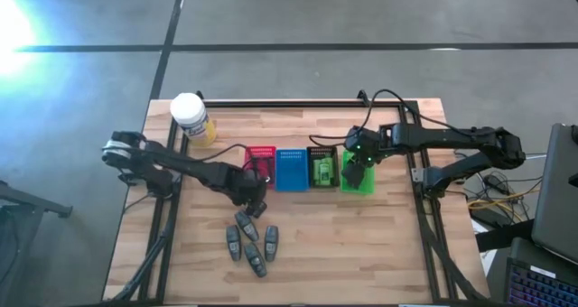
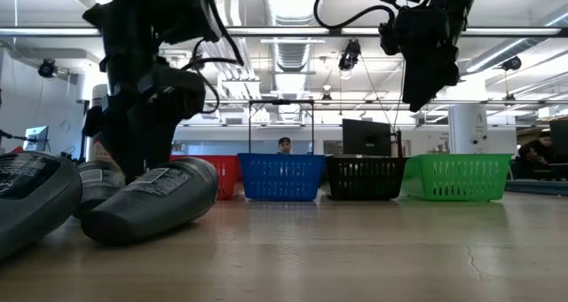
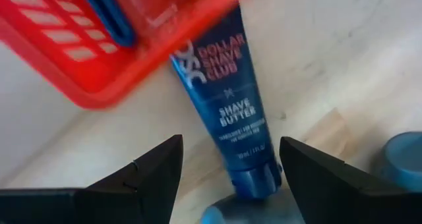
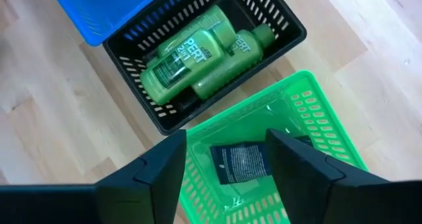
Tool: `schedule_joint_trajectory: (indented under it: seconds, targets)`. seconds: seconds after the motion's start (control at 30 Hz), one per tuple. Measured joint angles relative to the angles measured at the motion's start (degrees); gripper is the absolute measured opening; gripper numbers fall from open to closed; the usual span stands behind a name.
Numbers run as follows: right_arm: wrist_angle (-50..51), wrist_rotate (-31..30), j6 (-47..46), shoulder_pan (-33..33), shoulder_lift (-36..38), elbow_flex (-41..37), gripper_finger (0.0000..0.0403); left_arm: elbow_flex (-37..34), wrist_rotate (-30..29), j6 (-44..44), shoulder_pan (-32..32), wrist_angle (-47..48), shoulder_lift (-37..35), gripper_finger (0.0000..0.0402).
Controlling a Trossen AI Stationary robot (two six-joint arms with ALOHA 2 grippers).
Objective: Pick & Place Travel size toiletries
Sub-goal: Put the shaving cream into the green basket
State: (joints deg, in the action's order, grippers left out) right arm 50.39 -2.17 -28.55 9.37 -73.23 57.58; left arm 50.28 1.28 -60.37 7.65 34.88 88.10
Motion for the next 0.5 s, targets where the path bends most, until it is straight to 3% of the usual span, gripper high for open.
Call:
schedule_joint_trajectory:
  seconds: [0.27, 0.5]
  targets:
    - [0.04, 0.04, -0.44, 0.00, 0.00, 0.00, 0.0189, -1.57, 1.07, -1.57, 2.08, -3.31, 3.16, 0.0257]
    - [0.03, 0.04, -0.45, 0.00, 0.00, 0.00, 0.0182, -1.59, 0.59, 2.99, 2.43, -3.44, 4.24, 0.0239]
